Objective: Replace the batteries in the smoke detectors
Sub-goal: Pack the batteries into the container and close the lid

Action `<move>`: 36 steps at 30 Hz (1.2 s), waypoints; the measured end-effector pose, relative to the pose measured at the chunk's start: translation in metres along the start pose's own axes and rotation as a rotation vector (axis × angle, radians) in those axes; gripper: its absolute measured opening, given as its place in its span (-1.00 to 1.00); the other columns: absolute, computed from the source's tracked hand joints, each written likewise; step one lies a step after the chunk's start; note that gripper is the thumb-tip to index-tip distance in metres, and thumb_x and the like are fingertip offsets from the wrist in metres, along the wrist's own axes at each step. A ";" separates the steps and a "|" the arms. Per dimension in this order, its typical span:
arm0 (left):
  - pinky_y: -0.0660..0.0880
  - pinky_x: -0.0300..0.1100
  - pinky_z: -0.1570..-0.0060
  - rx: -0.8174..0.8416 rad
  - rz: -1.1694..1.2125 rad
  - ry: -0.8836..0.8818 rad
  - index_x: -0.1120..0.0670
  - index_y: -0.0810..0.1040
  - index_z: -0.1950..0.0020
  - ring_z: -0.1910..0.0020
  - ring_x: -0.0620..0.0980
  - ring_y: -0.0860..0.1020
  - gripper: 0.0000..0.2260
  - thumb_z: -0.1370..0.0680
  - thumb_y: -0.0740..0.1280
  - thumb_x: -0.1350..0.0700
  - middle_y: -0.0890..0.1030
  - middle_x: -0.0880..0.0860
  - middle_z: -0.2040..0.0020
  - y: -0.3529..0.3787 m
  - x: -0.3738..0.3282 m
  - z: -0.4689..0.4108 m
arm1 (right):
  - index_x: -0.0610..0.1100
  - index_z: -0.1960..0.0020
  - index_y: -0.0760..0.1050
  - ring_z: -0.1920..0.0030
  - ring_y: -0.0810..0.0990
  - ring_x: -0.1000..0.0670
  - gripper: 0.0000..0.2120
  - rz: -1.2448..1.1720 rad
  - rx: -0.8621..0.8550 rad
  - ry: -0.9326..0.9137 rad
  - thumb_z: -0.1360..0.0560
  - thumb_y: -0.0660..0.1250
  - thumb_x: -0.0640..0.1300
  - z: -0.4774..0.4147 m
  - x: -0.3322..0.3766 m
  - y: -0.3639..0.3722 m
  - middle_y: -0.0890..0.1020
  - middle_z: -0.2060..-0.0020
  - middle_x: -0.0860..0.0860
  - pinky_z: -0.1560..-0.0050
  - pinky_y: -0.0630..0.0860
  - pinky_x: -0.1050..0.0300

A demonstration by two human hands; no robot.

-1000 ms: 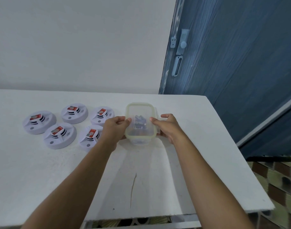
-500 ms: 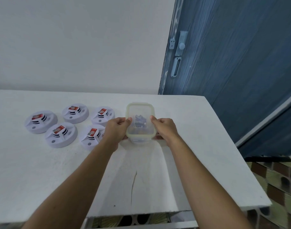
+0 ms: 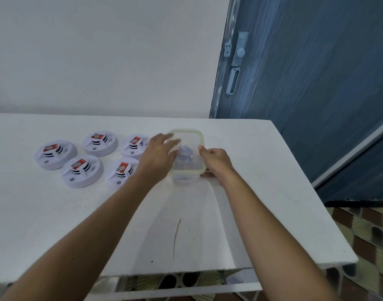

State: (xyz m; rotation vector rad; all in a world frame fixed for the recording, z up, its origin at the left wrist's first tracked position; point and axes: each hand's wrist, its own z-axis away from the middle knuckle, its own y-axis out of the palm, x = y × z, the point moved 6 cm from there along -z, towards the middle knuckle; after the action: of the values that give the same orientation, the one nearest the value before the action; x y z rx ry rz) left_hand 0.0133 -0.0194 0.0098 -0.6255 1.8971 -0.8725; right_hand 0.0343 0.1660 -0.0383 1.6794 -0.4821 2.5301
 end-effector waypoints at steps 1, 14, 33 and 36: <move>0.25 -0.02 -0.42 0.055 -0.005 0.044 0.08 0.50 -0.37 -0.45 0.11 0.31 -0.66 -0.64 0.23 0.00 0.46 0.09 -0.41 0.002 -0.003 0.002 | -0.15 -0.24 0.57 0.05 0.68 -0.09 -0.58 -0.010 0.003 -0.003 -0.56 0.35 0.15 0.000 0.001 0.000 0.64 -0.09 -0.08 0.29 0.68 0.05; 0.38 0.13 -0.32 0.172 -0.256 0.243 0.23 0.41 -0.36 -0.40 0.24 0.35 -0.10 -0.38 0.18 -0.50 0.46 0.20 -0.38 0.029 0.002 0.016 | -0.07 -0.20 0.53 0.13 0.70 -0.10 -0.73 -0.018 0.146 -0.011 -0.60 0.34 0.07 -0.005 0.008 0.000 0.69 0.02 -0.07 0.07 0.69 -0.19; 0.31 -0.03 -0.02 0.087 -0.268 0.260 0.05 0.50 -0.12 -0.04 0.05 0.44 -0.44 -0.47 0.07 -0.37 0.52 -0.01 -0.06 0.007 -0.007 0.002 | -0.06 -0.15 0.47 0.03 0.60 -0.02 -0.77 0.075 0.086 -0.005 -0.57 0.22 0.04 -0.003 0.015 0.007 0.61 -0.05 -0.02 0.07 0.60 0.08; 0.26 -0.05 0.00 0.058 -0.122 0.107 0.03 0.52 0.01 -0.05 0.05 0.44 -0.54 -0.51 -0.03 -0.23 0.51 -0.04 0.03 0.003 -0.006 -0.022 | -0.13 -0.27 0.45 -0.05 0.53 -0.07 -0.69 0.056 0.007 -0.060 -0.59 0.14 -0.04 -0.002 0.022 0.019 0.57 -0.10 -0.05 0.05 0.44 0.07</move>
State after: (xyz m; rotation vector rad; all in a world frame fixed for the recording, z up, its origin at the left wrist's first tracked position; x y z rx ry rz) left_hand -0.0034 -0.0063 0.0177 -0.6767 1.9372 -1.0534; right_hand 0.0195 0.1459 -0.0237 1.7730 -0.5328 2.5283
